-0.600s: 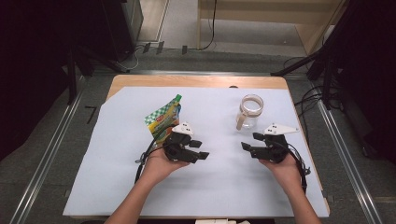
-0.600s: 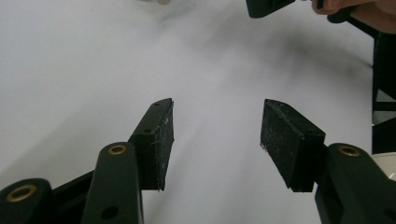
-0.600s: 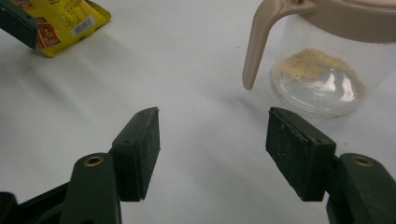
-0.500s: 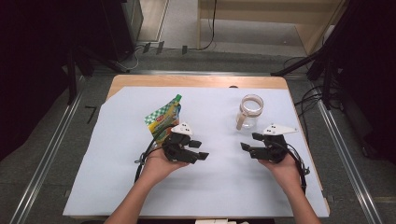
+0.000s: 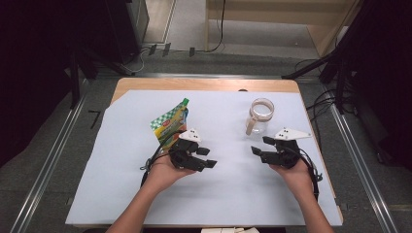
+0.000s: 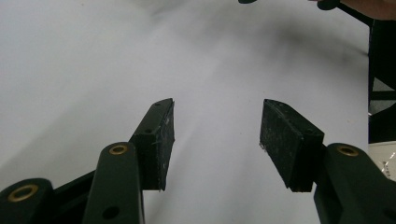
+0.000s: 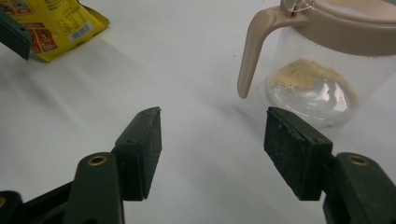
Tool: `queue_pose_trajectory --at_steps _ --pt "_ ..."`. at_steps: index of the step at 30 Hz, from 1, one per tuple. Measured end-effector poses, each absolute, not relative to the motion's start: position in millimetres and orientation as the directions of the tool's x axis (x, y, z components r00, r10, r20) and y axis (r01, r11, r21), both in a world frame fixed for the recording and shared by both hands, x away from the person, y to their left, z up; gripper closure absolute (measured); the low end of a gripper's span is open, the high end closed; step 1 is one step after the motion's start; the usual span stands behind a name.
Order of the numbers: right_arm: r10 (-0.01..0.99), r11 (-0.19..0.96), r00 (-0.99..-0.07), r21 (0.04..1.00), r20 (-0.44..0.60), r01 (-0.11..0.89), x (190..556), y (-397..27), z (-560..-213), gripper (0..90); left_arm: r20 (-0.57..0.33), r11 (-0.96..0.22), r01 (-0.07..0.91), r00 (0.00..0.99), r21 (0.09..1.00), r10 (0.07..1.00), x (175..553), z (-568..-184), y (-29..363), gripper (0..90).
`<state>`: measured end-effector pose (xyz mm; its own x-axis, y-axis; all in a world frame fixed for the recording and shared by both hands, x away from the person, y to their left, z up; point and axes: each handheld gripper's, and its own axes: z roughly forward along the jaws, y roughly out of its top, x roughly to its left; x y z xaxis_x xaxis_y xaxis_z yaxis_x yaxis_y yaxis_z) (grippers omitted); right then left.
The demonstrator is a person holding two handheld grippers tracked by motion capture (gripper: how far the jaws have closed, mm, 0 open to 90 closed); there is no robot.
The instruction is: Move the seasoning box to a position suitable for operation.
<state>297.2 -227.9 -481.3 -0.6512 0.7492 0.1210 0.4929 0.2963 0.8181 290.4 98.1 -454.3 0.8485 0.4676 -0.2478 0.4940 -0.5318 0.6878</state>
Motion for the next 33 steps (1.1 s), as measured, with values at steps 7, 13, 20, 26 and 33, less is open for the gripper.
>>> queue_pose_trajectory --at_steps 7,13,20,26,33 --pt "0.756 0.286 -0.640 0.812 0.135 0.510 300.9 -229.1 -482.0 38.3 -0.230 -0.538 0.477 0.857 0.695 0.462 289.5 -453.7 99.3 45.6" --pt "0.757 0.284 -0.639 0.811 0.137 0.511 302.5 -231.2 -481.9 38.1 -0.230 -0.535 0.470 0.860 0.702 0.455 289.5 -455.0 96.6 45.6" --pt "0.759 0.277 -0.636 0.814 0.140 0.510 301.8 -232.2 -480.3 37.9 -0.215 -0.547 0.463 0.863 0.698 0.457 287.1 -455.3 97.8 45.3" --pt "0.759 0.274 -0.637 0.823 0.133 0.498 300.7 -233.4 -477.9 37.9 -0.208 -0.531 0.459 0.861 0.713 0.465 284.2 -452.2 100.2 45.2" --pt "0.761 0.264 -0.634 0.827 0.138 0.497 305.7 -235.4 -477.4 38.0 -0.209 -0.530 0.460 0.860 0.712 0.466 283.1 -451.1 101.2 45.1"
